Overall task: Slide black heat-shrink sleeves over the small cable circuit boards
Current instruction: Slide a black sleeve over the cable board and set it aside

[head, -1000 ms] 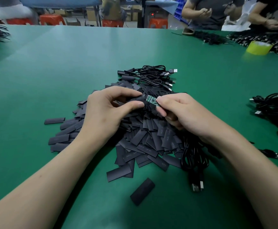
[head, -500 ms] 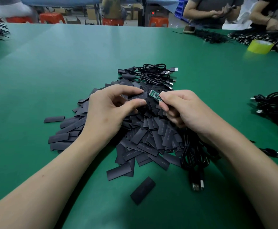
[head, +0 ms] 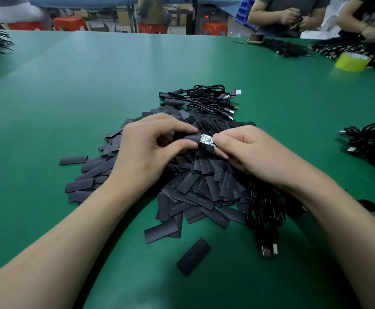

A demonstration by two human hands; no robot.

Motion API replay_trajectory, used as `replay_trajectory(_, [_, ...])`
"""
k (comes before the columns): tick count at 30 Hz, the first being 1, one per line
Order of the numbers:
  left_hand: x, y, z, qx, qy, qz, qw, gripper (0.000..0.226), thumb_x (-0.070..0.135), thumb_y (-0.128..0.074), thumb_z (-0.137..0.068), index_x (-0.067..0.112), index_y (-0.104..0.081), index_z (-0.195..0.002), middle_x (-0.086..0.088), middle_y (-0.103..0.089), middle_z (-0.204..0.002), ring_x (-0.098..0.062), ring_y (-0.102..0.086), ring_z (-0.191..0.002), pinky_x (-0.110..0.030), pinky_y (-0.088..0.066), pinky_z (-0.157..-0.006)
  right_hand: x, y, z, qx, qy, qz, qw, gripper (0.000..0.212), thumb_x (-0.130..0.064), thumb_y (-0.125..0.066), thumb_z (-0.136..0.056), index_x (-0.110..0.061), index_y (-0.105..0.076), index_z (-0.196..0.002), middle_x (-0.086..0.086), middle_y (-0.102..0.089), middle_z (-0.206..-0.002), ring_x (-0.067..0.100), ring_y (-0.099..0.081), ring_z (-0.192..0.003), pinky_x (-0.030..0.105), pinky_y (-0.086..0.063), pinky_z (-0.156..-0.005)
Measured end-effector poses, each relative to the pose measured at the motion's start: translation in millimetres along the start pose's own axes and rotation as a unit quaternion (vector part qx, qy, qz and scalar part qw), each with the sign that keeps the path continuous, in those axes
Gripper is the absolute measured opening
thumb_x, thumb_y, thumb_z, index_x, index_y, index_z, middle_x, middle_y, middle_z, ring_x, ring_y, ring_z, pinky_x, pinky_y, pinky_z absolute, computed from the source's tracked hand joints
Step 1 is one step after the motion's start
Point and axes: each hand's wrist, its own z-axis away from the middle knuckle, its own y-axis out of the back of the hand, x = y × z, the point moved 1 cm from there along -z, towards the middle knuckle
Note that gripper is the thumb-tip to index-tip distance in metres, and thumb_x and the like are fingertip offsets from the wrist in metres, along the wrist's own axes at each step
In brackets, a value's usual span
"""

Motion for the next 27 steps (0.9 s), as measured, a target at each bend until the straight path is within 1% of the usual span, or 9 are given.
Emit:
replay_trajectory(5, [0.9,4.5,-2.5,-0.051,-0.032,-0.012,0.998,0.019,0.020,-0.086,-0.080,0.017,-0.081,-0.098,0.002,-0.074,-0.091,-0.017,-0.067,-0.083,-0.034,-0.054,-0.075,4.5,3.2,-0.6,-0.034,-0.005,-0.005,0.999,0.041,-0.045,-0.042,-0.096,-0.018,-0.048,-0.066,-0.008,-0.031,-0.052,0.009,-0.027,-0.047,0.029,-0.023,-0.050])
replay_trajectory(8, [0.2,3.7,-2.3,-0.050,-0.020,-0.005,0.999,0.020,0.023,-0.086,-0.079,0.020,-0.081,-0.098,0.002,-0.073,-0.086,-0.016,-0.064,-0.076,-0.029,-0.052,-0.070,6.6,4.0,-1.1,-0.055,-0.004,-0.047,0.997,0.039,-0.045,-0.044,-0.095,-0.021,-0.049,-0.065,-0.002,-0.030,-0.054,0.014,-0.025,-0.048,0.023,-0.022,-0.045])
replay_trajectory(11, [-0.1,2.1,-1.3,-0.025,-0.012,-0.015,1.000,0.022,0.026,-0.087,-0.078,0.022,-0.081,-0.099,0.009,-0.069,-0.079,-0.011,-0.058,-0.067,-0.018,-0.045,-0.065,7.8,2.1,-1.6,-0.059,-0.001,-0.040,0.997,0.040,-0.047,-0.043,-0.095,-0.020,-0.049,-0.065,-0.002,-0.031,-0.054,0.013,-0.026,-0.047,0.021,-0.023,-0.044])
replay_trajectory(14, [1.5,2.0,-1.3,-0.025,-0.024,-0.043,0.998,0.024,0.026,-0.087,-0.078,0.020,-0.081,-0.100,0.008,-0.069,-0.080,-0.010,-0.059,-0.068,-0.017,-0.046,-0.067,7.2,-0.1,-2.1,-0.059,-0.003,-0.035,0.998,0.041,-0.047,-0.042,-0.094,-0.020,-0.049,-0.064,-0.004,-0.031,-0.051,0.012,-0.027,-0.046,0.021,-0.023,-0.044])
replay_trajectory(16, [3.8,3.1,-1.8,-0.036,-0.046,-0.054,0.997,0.022,0.024,-0.086,-0.079,0.016,-0.082,-0.100,0.004,-0.073,-0.086,-0.008,-0.065,-0.076,-0.015,-0.049,-0.073,6.3,0.1,-1.5,-0.062,-0.008,-0.045,0.997,0.040,-0.045,-0.043,-0.095,-0.021,-0.049,-0.063,-0.003,-0.030,-0.052,0.013,-0.026,-0.047,0.022,-0.022,-0.043])
replay_trajectory(18, [6.1,4.2,-1.7,-0.042,-0.066,-0.061,0.995,0.021,0.022,-0.086,-0.080,0.014,-0.082,-0.099,0.004,-0.074,-0.090,-0.008,-0.068,-0.084,-0.016,-0.051,-0.078,5.4,0.5,-0.4,-0.064,-0.016,-0.073,0.995,0.041,-0.041,-0.045,-0.098,-0.022,-0.049,-0.062,-0.002,-0.028,-0.053,0.014,-0.023,-0.047,0.023,-0.021,-0.043])
replay_trajectory(22, [8.0,5.7,-1.8,-0.032,-0.091,-0.062,0.993,0.021,0.022,-0.085,-0.081,0.012,-0.082,-0.099,0.002,-0.074,-0.091,-0.010,-0.068,-0.084,-0.025,-0.055,-0.079,4.0,1.3,1.2,-0.070,-0.050,-0.177,0.980,0.045,-0.026,-0.042,-0.109,-0.020,-0.046,-0.065,-0.005,-0.028,-0.053,0.010,-0.020,-0.044,0.018,-0.018,-0.040])
replay_trajectory(24, [9.1,5.2,-1.3,-0.026,-0.100,-0.065,0.993,0.022,0.022,-0.085,-0.081,0.011,-0.082,-0.099,0.000,-0.075,-0.092,-0.011,-0.068,-0.083,-0.026,-0.055,-0.079,2.9,0.8,1.9,-0.081,-0.060,-0.211,0.972,0.044,-0.027,-0.040,-0.109,-0.018,-0.046,-0.066,-0.005,-0.030,-0.051,0.010,-0.020,-0.042,0.017,-0.018,-0.038])
replay_trajectory(27, [8.7,6.0,-1.4,-0.019,-0.088,-0.053,0.995,0.021,0.024,-0.084,-0.082,0.012,-0.082,-0.100,0.001,-0.075,-0.093,-0.012,-0.069,-0.086,-0.029,-0.055,-0.080,0.9,-0.8,2.5,-0.093,-0.053,-0.216,0.971,0.044,-0.027,-0.039,-0.109,-0.019,-0.044,-0.066,-0.006,-0.030,-0.052,0.010,-0.020,-0.043,0.017,-0.018,-0.039])
